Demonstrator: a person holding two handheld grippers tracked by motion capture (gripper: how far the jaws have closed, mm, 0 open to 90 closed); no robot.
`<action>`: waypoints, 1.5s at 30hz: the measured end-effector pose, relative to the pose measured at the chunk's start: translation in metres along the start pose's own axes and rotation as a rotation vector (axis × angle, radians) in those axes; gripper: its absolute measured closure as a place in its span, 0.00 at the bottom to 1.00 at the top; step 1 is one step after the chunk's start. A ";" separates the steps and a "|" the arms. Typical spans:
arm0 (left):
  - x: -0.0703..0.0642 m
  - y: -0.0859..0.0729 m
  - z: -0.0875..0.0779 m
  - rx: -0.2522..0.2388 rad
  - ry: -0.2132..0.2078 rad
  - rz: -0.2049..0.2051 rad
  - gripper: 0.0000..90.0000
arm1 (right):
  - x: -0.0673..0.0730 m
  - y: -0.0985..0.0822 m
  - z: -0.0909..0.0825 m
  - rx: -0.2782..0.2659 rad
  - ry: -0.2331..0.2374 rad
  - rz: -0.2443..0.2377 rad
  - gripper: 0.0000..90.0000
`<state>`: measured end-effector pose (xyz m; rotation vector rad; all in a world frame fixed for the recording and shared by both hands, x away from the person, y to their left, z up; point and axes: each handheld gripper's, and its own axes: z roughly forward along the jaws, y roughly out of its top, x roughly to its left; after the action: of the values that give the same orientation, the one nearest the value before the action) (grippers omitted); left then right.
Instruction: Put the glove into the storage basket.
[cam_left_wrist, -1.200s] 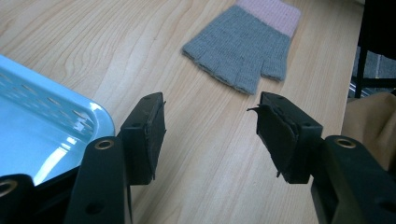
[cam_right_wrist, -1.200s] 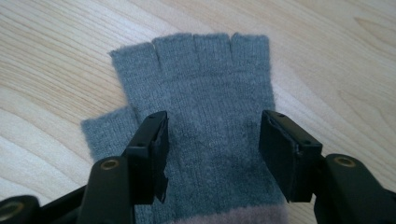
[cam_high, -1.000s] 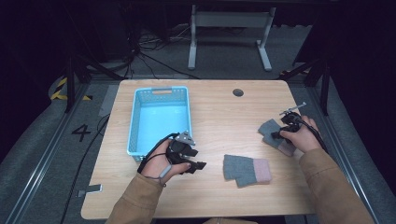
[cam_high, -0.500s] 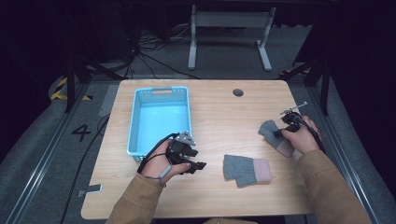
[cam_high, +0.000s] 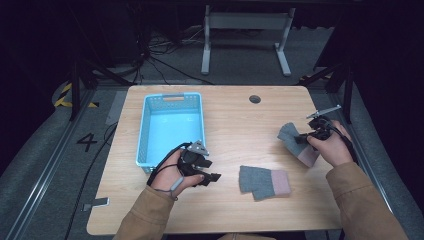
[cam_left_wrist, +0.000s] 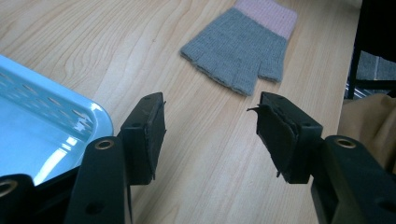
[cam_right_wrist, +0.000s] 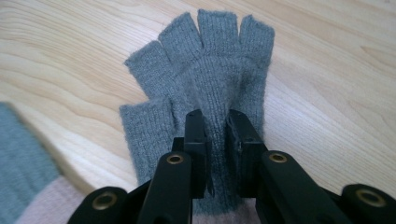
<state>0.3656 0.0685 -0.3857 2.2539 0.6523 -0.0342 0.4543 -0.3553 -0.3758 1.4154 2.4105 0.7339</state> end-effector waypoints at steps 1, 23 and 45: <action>0.000 0.000 0.000 0.000 0.000 0.000 0.48 | 0.002 0.001 -0.002 -0.004 0.000 -0.006 0.89; -0.001 0.000 -0.001 0.000 0.000 0.005 0.47 | 0.059 -0.010 -0.051 -0.107 0.191 -0.117 0.88; -0.002 0.000 0.001 0.003 -0.008 0.006 0.47 | 0.102 -0.022 -0.047 -0.097 0.279 -0.262 0.87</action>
<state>0.3640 0.0664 -0.3860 2.2576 0.6415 -0.0419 0.3663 -0.2892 -0.3443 0.9893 2.6563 1.0195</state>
